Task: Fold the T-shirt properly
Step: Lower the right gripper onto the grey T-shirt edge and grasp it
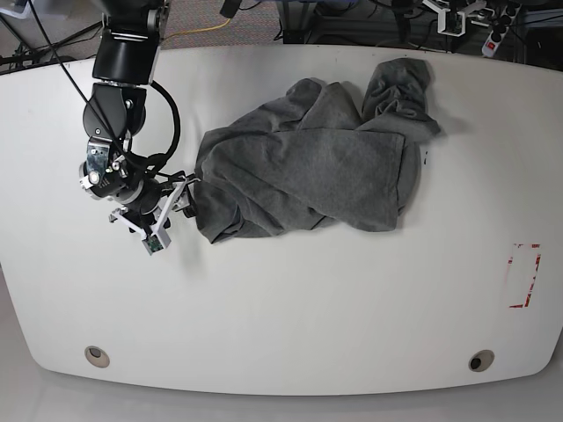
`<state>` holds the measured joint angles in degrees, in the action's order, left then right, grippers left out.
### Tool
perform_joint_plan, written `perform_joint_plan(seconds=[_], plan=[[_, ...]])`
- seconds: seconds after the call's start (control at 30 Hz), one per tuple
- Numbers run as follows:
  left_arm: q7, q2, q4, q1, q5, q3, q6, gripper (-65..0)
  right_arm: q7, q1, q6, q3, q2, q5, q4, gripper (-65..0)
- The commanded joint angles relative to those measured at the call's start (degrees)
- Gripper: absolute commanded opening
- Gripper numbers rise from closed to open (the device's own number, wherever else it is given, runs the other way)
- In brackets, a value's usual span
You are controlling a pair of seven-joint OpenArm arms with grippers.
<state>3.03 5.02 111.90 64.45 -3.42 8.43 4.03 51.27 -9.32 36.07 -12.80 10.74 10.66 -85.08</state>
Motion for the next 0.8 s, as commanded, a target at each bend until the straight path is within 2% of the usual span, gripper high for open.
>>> perform_joint_plan(seconds=[0.0,0.33,0.47,0.77], plan=[[1.4,0.2,0.9,0.9,0.0,0.1,0.0,-13.1,-1.4,-3.6,1.8,-0.3,0.3,0.6,3.5,-30.8],[1.4,0.2,0.9,0.9,0.0,0.1,0.0,-13.1,-5.9,-9.9,2.7,-0.3,0.2,1.2,18.3,-30.8],[1.4,0.2,0.9,0.9,0.0,0.1,0.0,-13.1,-7.9,-9.9,2.7,0.0,0.0,0.9,19.9,-30.8],[1.4,0.3,0.9,0.9,0.0,0.1,0.1,-13.1,-9.2,-9.4,2.1,6.1,-1.8,1.1,20.0,-30.9]])
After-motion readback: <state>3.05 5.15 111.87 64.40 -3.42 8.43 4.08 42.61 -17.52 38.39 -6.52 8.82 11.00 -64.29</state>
